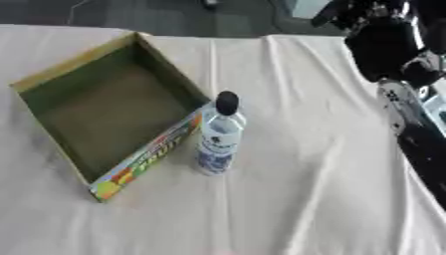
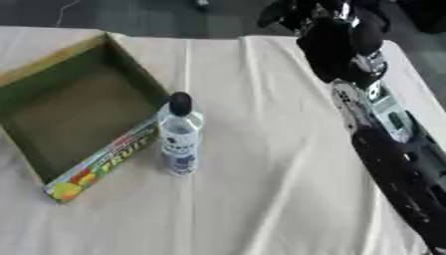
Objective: Pick up objects on the table and place them in the box.
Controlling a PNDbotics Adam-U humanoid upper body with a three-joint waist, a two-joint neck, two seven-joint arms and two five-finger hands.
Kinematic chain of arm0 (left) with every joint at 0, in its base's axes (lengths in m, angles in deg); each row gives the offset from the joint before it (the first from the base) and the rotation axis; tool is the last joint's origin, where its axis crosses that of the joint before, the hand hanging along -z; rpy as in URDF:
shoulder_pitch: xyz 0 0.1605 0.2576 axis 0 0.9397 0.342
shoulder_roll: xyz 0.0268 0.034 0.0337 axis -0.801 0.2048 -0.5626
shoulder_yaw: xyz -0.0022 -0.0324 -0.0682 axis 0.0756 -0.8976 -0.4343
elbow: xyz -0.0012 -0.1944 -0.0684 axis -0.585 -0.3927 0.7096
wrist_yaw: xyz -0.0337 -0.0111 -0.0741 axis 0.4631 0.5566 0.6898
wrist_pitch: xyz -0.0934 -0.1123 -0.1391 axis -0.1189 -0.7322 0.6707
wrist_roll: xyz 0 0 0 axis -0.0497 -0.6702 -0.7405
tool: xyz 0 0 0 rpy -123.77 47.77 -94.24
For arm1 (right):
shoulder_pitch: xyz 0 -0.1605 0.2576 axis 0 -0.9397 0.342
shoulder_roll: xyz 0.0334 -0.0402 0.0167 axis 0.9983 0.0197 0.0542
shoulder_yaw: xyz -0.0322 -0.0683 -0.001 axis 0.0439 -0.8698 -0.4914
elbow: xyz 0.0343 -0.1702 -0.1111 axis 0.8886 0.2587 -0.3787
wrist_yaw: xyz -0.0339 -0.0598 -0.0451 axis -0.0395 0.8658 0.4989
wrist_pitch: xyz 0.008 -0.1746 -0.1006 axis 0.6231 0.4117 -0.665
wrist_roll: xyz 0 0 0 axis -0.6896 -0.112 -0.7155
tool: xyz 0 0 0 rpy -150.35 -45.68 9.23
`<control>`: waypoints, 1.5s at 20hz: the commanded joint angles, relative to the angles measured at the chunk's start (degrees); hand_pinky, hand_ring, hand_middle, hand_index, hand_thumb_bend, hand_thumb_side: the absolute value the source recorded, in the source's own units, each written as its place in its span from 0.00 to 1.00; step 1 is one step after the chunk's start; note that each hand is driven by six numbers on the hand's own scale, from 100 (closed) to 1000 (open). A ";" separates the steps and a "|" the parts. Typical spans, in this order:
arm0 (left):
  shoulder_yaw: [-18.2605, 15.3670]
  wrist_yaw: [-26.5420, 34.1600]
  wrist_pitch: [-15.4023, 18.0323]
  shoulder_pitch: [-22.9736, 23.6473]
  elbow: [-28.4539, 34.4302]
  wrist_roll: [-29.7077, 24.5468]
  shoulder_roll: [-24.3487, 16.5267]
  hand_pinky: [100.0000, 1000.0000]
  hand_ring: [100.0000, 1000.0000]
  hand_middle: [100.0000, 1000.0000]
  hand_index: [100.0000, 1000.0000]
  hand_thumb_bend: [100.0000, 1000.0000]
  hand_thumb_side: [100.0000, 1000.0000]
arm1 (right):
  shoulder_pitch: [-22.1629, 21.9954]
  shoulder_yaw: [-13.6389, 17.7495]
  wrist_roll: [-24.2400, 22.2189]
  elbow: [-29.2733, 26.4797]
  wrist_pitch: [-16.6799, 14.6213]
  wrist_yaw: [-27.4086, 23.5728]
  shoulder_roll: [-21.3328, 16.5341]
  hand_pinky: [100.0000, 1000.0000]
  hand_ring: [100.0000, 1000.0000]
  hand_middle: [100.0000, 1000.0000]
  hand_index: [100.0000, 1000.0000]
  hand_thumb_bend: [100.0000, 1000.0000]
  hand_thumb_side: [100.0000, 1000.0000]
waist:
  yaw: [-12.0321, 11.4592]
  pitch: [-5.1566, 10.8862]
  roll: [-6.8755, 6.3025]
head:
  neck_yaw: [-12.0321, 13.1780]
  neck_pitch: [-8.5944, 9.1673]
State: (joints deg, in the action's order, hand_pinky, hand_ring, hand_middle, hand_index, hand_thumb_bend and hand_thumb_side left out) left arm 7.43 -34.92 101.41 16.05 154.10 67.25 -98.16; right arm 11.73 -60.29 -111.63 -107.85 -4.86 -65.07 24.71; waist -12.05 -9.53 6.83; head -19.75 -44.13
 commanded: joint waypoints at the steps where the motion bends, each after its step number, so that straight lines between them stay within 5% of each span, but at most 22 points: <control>1: -0.36 -0.23 0.36 -0.31 0.65 0.57 -1.29 0.65 0.70 0.84 0.85 0.06 1.00 | 1.26 -0.04 -12.53 0.56 -11.85 1.03 -1.48 0.74 0.69 0.78 0.84 0.50 0.70 | 0.12 0.54 -0.35 | -1.03 0.01; 14: -0.11 -0.35 0.32 -0.29 0.65 0.50 -0.98 0.65 0.70 0.84 0.85 0.06 1.00 | 7.41 -4.37 -13.01 6.51 -10.39 9.57 2.67 0.84 0.75 0.83 0.86 0.58 0.68 | -0.10 0.61 -0.42 | -1.49 0.01; 30: -0.31 -0.23 0.45 -0.28 0.65 0.48 -0.89 0.66 0.70 0.84 0.85 0.06 1.00 | 10.77 -5.41 -8.03 9.33 -11.58 19.21 6.76 0.88 0.80 0.86 0.87 0.61 0.60 | -0.19 0.70 -0.59 | -3.72 0.01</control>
State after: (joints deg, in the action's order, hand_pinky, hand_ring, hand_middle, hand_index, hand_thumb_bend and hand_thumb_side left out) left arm 7.46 -35.14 101.42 16.40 154.10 67.24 -98.13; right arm 21.52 -65.90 -110.29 -98.10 -6.20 -46.82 32.01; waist -12.15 -9.75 6.80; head -22.59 -44.16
